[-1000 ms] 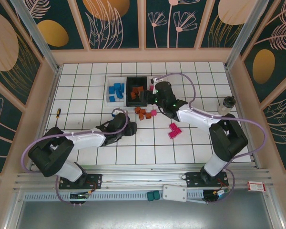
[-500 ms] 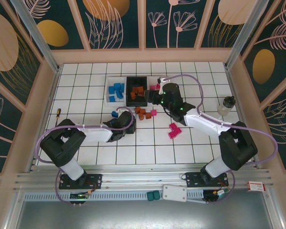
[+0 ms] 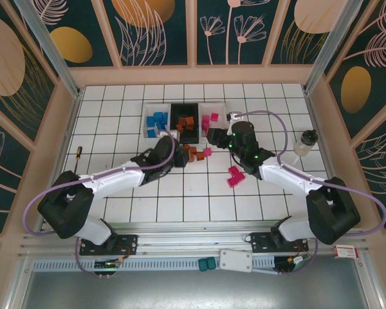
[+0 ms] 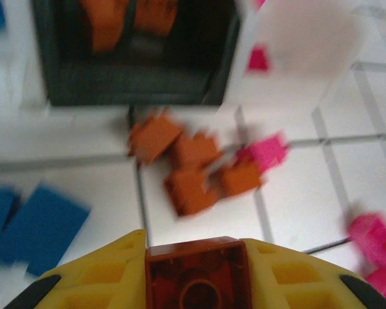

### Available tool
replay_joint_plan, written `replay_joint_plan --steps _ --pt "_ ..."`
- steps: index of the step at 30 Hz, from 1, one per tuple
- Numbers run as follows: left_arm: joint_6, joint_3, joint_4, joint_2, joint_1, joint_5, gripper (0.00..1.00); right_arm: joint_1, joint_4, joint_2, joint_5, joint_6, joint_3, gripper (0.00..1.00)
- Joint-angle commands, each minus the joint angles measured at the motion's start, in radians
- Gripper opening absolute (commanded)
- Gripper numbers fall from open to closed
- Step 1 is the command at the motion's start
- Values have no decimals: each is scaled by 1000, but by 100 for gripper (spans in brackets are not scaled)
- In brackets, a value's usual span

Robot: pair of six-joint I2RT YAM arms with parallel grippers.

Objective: Sort the legos into containers by color
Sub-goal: Place the lego in the container, then pick up the lego from the center of the table.

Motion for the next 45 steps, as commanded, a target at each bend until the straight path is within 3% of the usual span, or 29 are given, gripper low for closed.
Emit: replay_joint_plan --steps 1,12,18,21,23,25,34,40,45 --pt "63 143 -26 73 79 14 29 -12 18 -37 27 25 -32 69" --pt "120 580 -133 486 163 -21 32 -15 -38 -140 30 41 -88 69" --pt "111 660 -145 513 167 -5 71 -15 -87 -195 27 47 -122 70" --pt "106 649 -127 442 166 20 81 -15 -110 -208 17 52 -141 70" --pt "101 615 -100 374 166 49 86 -14 -128 -215 9 55 -154 70" --pt "94 548 -59 282 161 76 98 -15 -146 -217 2 59 -170 70" --pt "48 59 125 -112 61 65 99 -18 -257 -148 67 89 -231 70" --pt "-10 -206 150 -250 47 37 99 -24 -290 -103 78 78 -258 70" --pt "-20 -284 133 -276 47 12 99 -55 -340 10 77 10 -181 70"
